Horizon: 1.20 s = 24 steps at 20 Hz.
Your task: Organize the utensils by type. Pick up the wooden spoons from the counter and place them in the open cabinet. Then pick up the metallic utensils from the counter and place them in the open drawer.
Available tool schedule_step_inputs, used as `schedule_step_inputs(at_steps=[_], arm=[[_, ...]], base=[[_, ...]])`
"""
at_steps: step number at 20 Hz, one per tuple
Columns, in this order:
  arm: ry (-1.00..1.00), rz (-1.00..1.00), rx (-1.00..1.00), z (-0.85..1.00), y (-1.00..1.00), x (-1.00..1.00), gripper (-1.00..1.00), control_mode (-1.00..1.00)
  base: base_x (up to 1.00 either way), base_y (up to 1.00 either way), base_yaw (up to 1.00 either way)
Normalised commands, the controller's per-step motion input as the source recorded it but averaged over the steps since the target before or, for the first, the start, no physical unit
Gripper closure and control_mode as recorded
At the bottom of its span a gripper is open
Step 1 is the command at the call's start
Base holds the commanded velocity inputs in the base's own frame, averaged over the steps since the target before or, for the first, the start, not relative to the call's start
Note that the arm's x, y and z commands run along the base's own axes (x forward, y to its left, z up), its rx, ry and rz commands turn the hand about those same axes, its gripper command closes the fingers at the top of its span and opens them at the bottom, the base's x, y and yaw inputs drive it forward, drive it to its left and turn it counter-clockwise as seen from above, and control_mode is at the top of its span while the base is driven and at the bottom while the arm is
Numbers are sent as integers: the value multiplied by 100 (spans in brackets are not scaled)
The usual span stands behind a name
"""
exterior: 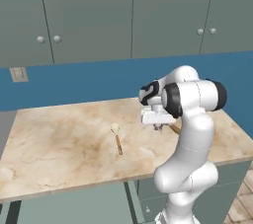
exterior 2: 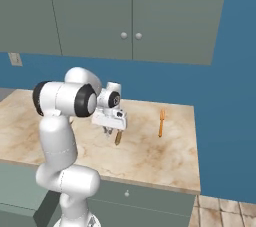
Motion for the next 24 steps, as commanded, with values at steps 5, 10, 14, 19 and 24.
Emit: schedule_step_inputs(at_steps=[5,10,14,19,24], arm=[[-44,0,-2,-97,3,-33,100,-100],[-17,0,4,-73,21,-47,100,-100],[-24,0,6,-36,22,-58,100,-100],[-1,8,3,10,20,-27,100,-100],[0,9,0,20,23,-42,100,-100]], base=[[0,0,0],[0,0,0],[0,0,0],[0,0,0],[0,0,0]])
